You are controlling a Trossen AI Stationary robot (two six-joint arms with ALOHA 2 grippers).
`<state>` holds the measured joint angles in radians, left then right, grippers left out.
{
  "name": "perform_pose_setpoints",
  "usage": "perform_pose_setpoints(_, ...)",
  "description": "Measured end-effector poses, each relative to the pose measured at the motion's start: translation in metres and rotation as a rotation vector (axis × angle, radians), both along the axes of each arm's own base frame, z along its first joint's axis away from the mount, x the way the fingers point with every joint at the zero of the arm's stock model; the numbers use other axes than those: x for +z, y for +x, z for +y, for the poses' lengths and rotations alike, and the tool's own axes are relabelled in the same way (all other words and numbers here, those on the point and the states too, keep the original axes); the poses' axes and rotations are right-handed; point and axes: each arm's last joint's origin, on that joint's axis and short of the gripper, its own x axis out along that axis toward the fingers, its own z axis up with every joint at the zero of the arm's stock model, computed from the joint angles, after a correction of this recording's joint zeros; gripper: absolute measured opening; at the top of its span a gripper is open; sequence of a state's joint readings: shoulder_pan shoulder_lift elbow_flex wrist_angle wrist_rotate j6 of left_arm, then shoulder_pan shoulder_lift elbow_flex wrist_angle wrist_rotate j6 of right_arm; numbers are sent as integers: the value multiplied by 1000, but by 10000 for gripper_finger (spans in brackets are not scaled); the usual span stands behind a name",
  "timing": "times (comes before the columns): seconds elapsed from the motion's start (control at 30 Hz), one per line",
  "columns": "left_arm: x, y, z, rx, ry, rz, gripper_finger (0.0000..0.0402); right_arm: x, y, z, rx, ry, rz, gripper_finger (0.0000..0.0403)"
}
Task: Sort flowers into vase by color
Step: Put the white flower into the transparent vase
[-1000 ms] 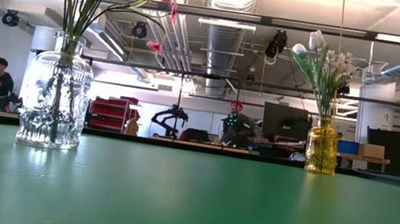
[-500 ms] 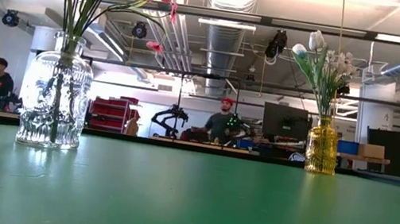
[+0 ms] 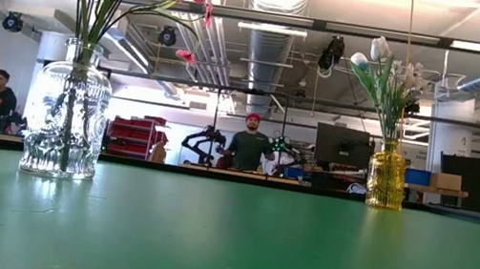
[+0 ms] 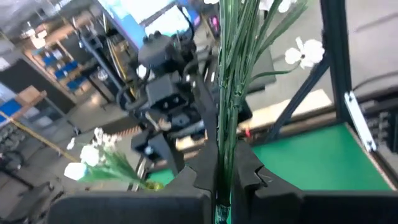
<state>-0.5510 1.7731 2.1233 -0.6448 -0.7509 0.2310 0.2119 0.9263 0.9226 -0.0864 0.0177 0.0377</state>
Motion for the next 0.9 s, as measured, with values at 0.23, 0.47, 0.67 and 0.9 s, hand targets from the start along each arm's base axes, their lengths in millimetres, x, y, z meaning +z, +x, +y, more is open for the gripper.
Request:
perform_pose_setpoints(0.23,-22,-18,10,-35,-57,-236,0,-7,13,7,24,-29,-66,244)
perform_pose_setpoints(0.47,-45,-43,25,-35,-110,-344,0,-11,27,16,46,-45,-177,237)
perform_pose_setpoints(0.67,-46,-51,30,-35,-148,-368,0,-6,37,19,46,-76,-288,239)
perform_pose_setpoints(0.9,-57,-41,25,-32,-130,-339,0,-3,56,25,29,-137,-502,240)
